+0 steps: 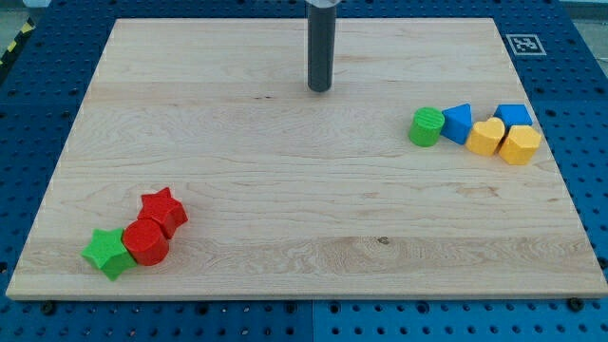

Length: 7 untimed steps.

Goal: Push the green circle slightly up

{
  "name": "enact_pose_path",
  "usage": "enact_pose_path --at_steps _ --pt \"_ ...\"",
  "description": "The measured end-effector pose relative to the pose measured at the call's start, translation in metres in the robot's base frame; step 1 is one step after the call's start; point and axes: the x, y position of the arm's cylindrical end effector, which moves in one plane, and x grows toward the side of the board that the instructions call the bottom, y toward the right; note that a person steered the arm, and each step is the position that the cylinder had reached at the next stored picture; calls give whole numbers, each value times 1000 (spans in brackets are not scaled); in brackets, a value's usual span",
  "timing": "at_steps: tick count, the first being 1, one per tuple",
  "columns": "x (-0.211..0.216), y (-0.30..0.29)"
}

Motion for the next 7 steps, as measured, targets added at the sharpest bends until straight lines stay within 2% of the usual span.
enact_pose_path --at_steps 1,2,3,4,7 --pt "47 1" --pt "92 30" --pt "128 88" --pt "122 150" --pt "112 149"
